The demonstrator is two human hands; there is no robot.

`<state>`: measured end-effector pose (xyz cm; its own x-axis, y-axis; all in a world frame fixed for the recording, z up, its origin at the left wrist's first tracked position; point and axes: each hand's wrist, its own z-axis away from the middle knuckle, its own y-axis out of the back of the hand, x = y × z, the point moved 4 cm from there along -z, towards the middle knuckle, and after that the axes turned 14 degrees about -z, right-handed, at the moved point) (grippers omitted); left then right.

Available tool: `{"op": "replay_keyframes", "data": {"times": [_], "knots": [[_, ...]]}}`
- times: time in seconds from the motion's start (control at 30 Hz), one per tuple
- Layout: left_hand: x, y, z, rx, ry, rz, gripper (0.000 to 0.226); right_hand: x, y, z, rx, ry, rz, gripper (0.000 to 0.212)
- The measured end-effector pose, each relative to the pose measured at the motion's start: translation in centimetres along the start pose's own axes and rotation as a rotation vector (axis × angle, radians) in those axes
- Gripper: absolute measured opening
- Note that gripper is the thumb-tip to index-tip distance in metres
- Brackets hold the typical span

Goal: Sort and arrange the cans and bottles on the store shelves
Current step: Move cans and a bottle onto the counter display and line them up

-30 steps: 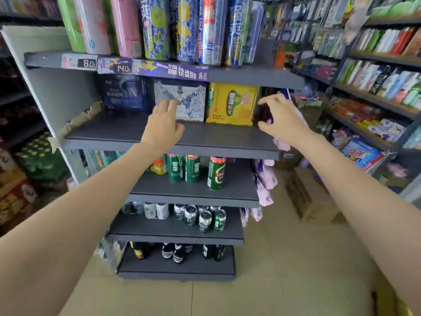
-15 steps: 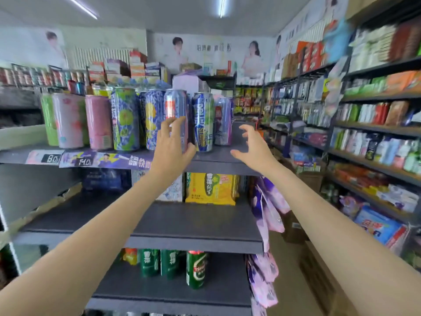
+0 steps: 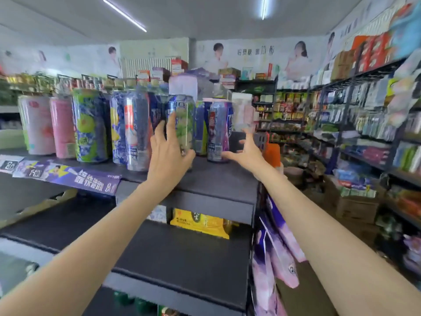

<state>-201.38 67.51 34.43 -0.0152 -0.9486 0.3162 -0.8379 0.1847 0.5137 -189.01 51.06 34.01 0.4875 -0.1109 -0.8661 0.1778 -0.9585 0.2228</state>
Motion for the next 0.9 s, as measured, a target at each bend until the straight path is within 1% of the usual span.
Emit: {"op": "replay_keyframes", "data": {"times": [0.13, 0.27, 0.33, 0.4, 0.47, 0.57, 0.7, 0.8, 0.9], "knots": [[0.9, -0.1, -0.1, -0.004, 0.139, -0.083, 0.088, 2.1, -0.2, -3.0, -0.121, -0.037, -0.156, 0.097], [2.3, -1.4, -0.4, -0.083, 0.316, -0.221, 0.104, 3.2, -0.7, -4.9, -0.225, -0.051, -0.199, 0.094], [2.4, -1.8, -0.4, -0.081, 0.36, -0.287, 0.106, 3.4, -1.0, -5.4, -0.26, -0.061, -0.215, 0.093], [2.1, -2.0, -0.6, -0.06, 0.403, -0.299, 0.106, 3.6, -1.2, -5.7, -0.282, -0.075, -0.226, 0.091], [2.0, -2.4, -0.8, -0.07, 0.442, -0.267, 0.105, 3.7, -1.1, -5.8, -0.275, -0.093, -0.24, 0.089], [2.1, -3.2, -1.1, -0.132, 0.441, -0.22, 0.098, 4.4, -1.0, -6.0, -0.234, -0.093, -0.252, 0.086], [1.5, -3.5, -1.4, -0.159, 0.451, -0.161, 0.095, 5.1, -0.9, -6.9, -0.117, -0.087, -0.162, 0.094], [1.4, -3.7, -1.5, -0.166, 0.45, -0.158, 0.095, 5.3, -0.5, -7.2, -0.038, -0.112, -0.161, 0.092], [1.4, -3.7, -1.4, -0.171, 0.448, -0.154, 0.093, 5.4, -0.4, -7.2, -0.092, -0.123, -0.301, 0.085]]}}
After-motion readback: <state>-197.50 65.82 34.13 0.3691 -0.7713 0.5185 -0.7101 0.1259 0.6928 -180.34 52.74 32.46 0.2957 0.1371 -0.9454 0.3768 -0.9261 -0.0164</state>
